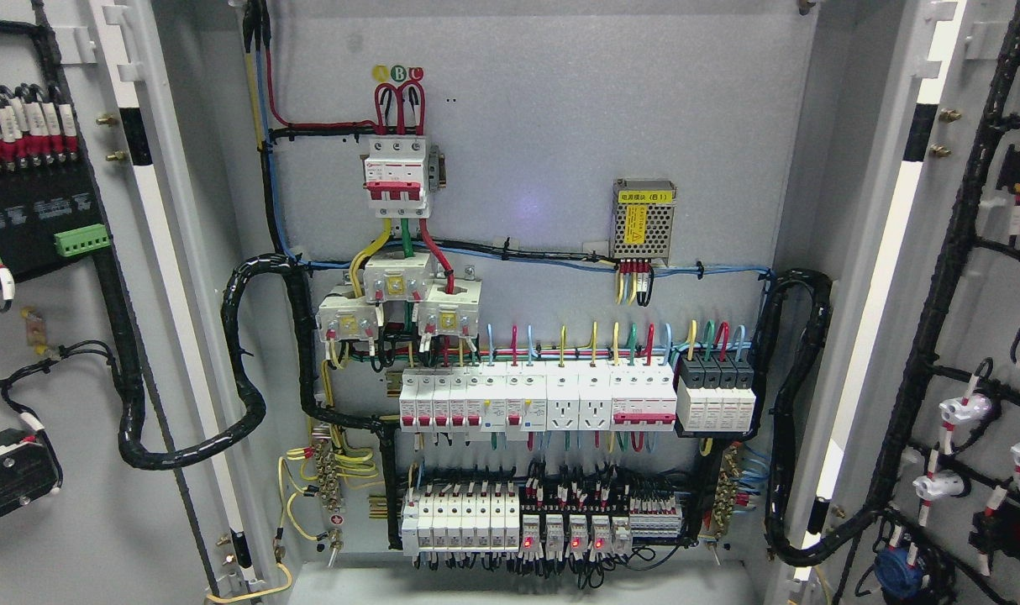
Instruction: Open door with both hands
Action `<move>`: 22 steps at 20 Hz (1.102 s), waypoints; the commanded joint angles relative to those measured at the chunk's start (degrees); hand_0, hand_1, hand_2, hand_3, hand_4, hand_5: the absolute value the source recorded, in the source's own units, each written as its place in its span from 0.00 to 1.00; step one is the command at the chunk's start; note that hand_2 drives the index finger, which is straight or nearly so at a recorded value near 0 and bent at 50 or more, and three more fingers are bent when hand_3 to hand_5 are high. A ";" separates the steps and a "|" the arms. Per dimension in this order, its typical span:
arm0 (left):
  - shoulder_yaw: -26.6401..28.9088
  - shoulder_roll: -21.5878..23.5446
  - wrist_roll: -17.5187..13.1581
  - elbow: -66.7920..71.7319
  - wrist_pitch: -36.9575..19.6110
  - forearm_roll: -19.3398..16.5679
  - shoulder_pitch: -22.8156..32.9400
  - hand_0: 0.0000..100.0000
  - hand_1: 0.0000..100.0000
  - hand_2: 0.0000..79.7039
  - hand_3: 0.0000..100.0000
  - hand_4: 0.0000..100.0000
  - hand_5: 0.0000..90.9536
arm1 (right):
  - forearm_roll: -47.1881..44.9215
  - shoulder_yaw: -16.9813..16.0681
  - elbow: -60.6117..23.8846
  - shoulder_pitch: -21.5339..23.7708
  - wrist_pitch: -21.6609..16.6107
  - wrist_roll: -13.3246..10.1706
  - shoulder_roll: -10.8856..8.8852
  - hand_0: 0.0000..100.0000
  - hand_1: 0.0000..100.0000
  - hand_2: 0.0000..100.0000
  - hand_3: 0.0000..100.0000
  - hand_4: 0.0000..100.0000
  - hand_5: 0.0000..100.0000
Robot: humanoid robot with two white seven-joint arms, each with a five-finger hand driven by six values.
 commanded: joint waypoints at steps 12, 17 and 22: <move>-15.22 -12.82 -1.05 59.62 -0.07 -1.31 -11.27 0.00 0.00 0.00 0.00 0.00 0.00 | 8.81 4.22 44.26 -4.30 0.42 -0.38 12.97 0.00 0.00 0.00 0.00 0.00 0.00; -15.04 -14.05 -6.85 66.49 0.02 -1.13 -14.96 0.00 0.00 0.00 0.00 0.00 0.00 | 13.99 4.22 55.68 -8.52 0.51 -3.89 17.63 0.00 0.00 0.00 0.00 0.00 0.00; -15.04 -16.51 -7.03 70.54 5.36 -1.48 -16.55 0.00 0.00 0.00 0.00 0.00 0.00 | 17.16 4.39 63.16 -12.21 0.59 -6.27 20.62 0.00 0.00 0.00 0.00 0.00 0.00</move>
